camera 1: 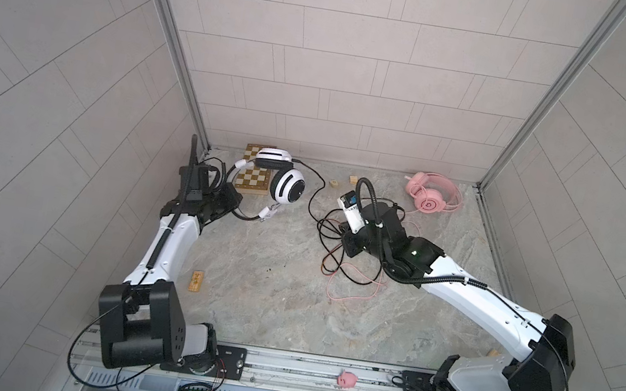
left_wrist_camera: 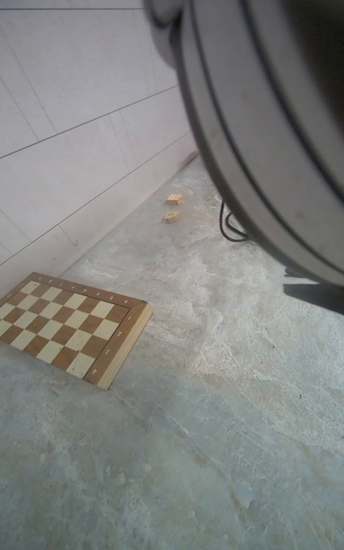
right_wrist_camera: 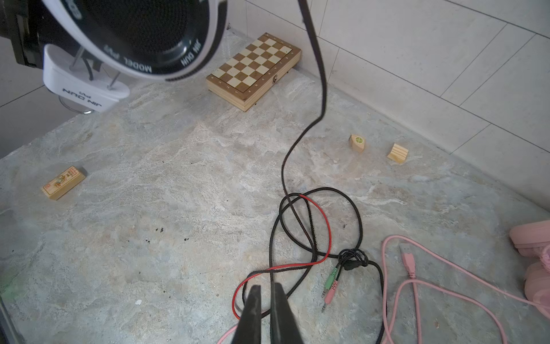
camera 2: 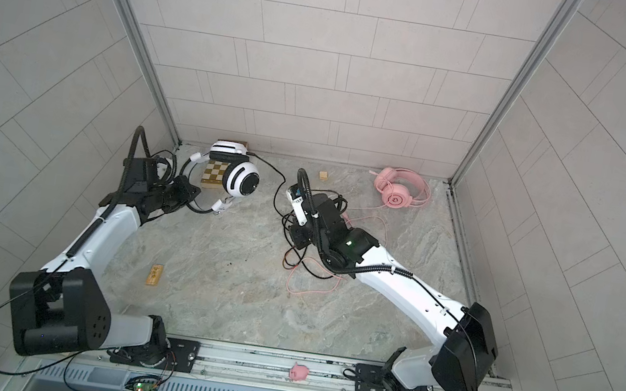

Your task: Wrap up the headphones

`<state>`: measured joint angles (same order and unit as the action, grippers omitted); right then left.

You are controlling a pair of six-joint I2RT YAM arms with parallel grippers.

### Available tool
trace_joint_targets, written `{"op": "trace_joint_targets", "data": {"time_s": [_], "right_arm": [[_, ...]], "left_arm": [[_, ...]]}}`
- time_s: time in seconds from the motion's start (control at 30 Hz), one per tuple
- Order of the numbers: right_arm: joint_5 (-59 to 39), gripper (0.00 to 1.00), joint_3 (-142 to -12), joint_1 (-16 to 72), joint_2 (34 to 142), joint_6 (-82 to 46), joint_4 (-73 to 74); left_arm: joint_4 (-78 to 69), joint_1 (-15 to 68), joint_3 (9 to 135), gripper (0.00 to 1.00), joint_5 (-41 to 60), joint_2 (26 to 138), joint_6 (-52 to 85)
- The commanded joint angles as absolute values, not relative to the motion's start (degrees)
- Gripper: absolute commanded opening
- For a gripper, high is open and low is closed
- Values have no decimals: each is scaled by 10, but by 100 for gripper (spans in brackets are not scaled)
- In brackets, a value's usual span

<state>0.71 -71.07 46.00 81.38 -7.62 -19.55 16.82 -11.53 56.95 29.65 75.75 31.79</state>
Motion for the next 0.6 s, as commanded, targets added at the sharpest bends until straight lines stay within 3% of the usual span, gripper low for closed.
{"op": "trace_joint_targets", "data": {"time_s": [0.0, 0.57], "right_arm": [[23, 10, -738, 474, 821, -59, -244], [22, 11, -657, 500, 709, -37, -274]], "left_arm": [[159, -107, 594, 0, 314, 747, 306], [175, -74, 598, 0, 315, 778, 286]]}}
